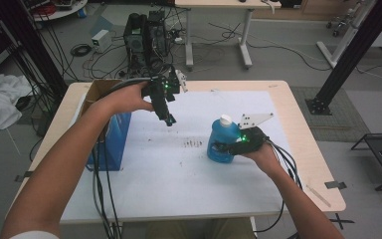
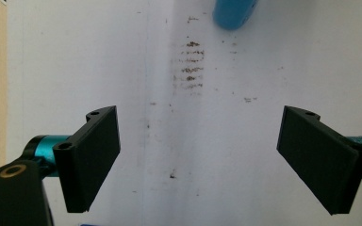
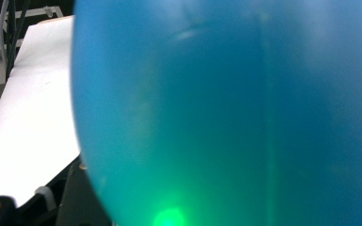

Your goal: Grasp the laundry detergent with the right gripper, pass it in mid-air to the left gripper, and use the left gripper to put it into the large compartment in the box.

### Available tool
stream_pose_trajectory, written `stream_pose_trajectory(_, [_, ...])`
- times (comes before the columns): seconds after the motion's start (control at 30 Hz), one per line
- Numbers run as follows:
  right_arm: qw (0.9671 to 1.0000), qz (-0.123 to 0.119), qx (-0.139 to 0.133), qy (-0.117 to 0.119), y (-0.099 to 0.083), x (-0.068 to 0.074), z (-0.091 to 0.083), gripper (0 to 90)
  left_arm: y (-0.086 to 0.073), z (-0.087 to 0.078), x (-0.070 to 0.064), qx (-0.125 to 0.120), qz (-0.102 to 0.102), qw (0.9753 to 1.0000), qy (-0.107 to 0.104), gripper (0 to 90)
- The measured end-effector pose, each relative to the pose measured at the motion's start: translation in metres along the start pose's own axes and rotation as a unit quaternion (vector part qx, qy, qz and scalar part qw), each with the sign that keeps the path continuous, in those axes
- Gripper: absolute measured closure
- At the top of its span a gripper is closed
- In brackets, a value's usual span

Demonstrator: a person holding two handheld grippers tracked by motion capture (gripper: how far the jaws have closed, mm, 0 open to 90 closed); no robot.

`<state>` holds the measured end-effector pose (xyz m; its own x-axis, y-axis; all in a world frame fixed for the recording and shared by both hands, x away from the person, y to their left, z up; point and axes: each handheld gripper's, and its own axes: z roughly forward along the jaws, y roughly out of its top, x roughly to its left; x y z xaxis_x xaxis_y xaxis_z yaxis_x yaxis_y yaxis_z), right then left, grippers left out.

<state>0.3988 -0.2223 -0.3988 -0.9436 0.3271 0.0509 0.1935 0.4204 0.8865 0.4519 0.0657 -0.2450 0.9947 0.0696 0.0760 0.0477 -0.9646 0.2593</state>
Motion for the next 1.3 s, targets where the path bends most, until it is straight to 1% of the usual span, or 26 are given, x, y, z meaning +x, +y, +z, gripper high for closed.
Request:
stream_pose_trajectory(0.03, [1.0, 0.006, 0.003, 0.007, 0.0, 0.001, -0.001, 41.3, 0.0, 0.0, 0.0, 0.0, 0.0, 1.0, 0.0, 13.9])
stream_pose_trajectory(0.1, [0.9999, 0.007, 0.002, 0.007, 0.0, 0.001, -0.001, 41.3, 0.0, 0.0, 0.0, 0.0, 0.0, 1.0, 0.0, 13.9])
stream_pose_trajectory(0.13, [0.9999, 0.012, 0.004, 0.008, 0.0, 0.002, -0.001, 41.4, 0.0, 0.0, 0.0, 0.0, 0.001, 1.0, 0.001, 13.9])
stream_pose_trajectory(0.17, [0.9999, 0.006, 0.001, 0.008, 0.0, 0.001, -0.001, 41.4, 0.0, 0.0, 0.0, 0.0, 0.001, 1.0, 0.001, 13.9])
stream_pose_trajectory(0.27, [0.9999, 0.009, 0.002, 0.006, 0.0, 0.002, -0.001, 41.7, 0.0, 0.0, 0.0, -0.001, 0.001, 1.0, 0.001, 13.9])
stream_pose_trajectory(0.3, [1.0, -0.003, -0.003, 0.002, 0.0, 0.001, 0.0, 41.9, 0.0, 0.0, 0.0, -0.002, 0.0, 1.0, 0.001, 13.9])
stream_pose_trajectory(0.37, [1.0, -0.005, -0.005, 0.001, 0.0, 0.0, 0.0, 42.1, 0.0, 0.0, -0.001, -0.001, 0.0, 1.0, 0.001, 13.9])
stream_pose_trajectory(0.4, [1.0, -0.001, -0.003, 0.002, 0.0, 0.0, 0.0, 42.2, 0.0, 0.0, -0.001, 0.0, 0.001, 1.0, 0.002, 13.9])
stream_pose_trajectory(0.5, [1.0, -0.005, -0.005, 0.002, 0.0, 0.0, 0.0, 42.3, 0.0, -0.001, -0.001, -0.001, 0.001, 1.0, 0.0, 13.9])
stream_pose_trajectory(0.53, [1.0, -0.001, -0.005, 0.003, 0.0, 0.0, 0.0, 42.4, 0.0, -0.001, -0.001, -0.002, 0.001, 1.0, 0.004, 13.9])
stream_pose_trajectory(0.67, [1.0, -0.003, -0.004, 0.004, 0.001, 0.001, 0.0, 42.7, 0.0, -0.003, -0.002, -0.002, -0.002, 1.0, 0.003, 13.9])
stream_pose_trajectory(0.7, [1.0, 0.002, -0.005, 0.007, 0.001, 0.001, -0.001, 42.8, -0.001, -0.003, -0.002, -0.002, -0.002, 1.0, 0.003, 13.9])
stream_pose_trajectory(0.73, [0.9999, -0.003, -0.006, 0.009, 0.002, 0.001, -0.001, 42.8, -0.001, -0.003, -0.003, -0.002, -0.003, 1.0, 0.003, 13.9])
stream_pose_trajectory(0.77, [0.9999, 0.002, -0.009, 0.011, 0.003, 0.002, -0.003, 42.8, -0.001, -0.004, -0.004, -0.001, -0.003, 1.0, 0.004, 13.9])
stream_pose_trajectory(0.8, [0.9998, 0.009, -0.006, 0.014, 0.004, 0.003, -0.005, 42.8, -0.001, -0.005, -0.005, -0.001, -0.001, 1.0, 0.005, 13.9])
stream_pose_trajectory(0.87, [0.9998, 0.002, -0.014, 0.016, 0.007, 0.003, -0.009, 42.9, 0.0, -0.006, -0.007, -0.001, 0.002, 1.0, 0.003, 13.9])
stream_pose_trajectory(0.9, [0.9997, 0.003, -0.016, 0.018, 0.008, 0.003, -0.011, 43.0, 0.001, -0.007, -0.008, -0.001, 0.003, 1.0, 0.003, 13.9])
stream_pose_trajectory(0.93, [0.9995, 0.019, -0.009, 0.022, 0.009, 0.005, -0.014, 43.0, 0.001, -0.008, -0.009, -0.002, 0.005, 1.0, 0.004, 13.9])
stream_pose_trajectory(0.97, [0.9996, 0.016, -0.012, 0.022, 0.01, 0.005, -0.017, 43.0, 0.002, -0.008, -0.011, -0.003, 0.005, 1.0, 0.005, 13.9])
stream_pose_trajectory(1.0, [0.9995, 0.021, -0.012, 0.022, 0.011, 0.006, -0.019, 43.1, 0.003, -0.009, -0.012, -0.004, 0.005, 1.0, 0.006, 13.9])
stream_pose_trajectory(1.1, [0.9995, 0.019, -0.017, 0.019, 0.014, 0.007, -0.026, 43.2, 0.005, -0.011, -0.017, -0.004, 0.003, 1.0, 0.003, 13.9])
stream_pose_trajectory(1.13, [0.9995, 0.019, -0.018, 0.02, 0.015, 0.007, -0.028, 43.2, 0.006, -0.012, -0.018, -0.005, 0.009, 0.9999, 0.006, 13.9])
stream_pose_trajectory(1.2, [0.9995, 0.017, -0.02, 0.019, 0.018, 0.009, -0.031, 43.3, 0.008, -0.013, -0.022, -0.002, 0.01, 0.9999, 0.004, 13.9])
stream_pose_trajectory(1.27, [0.9994, 0.017, -0.021, 0.021, 0.021, 0.011, -0.033, 43.3, 0.011, -0.015, -0.025, -0.002, 0.017, 0.9998, 0.005, 13.9])
stream_pose_trajectory(1.3, [0.9995, 0.009, -0.019, 0.022, 0.023, 0.011, -0.034, 43.3, 0.012, -0.015, -0.026, -0.003, 0.019, 0.9998, 0.005, 13.9])
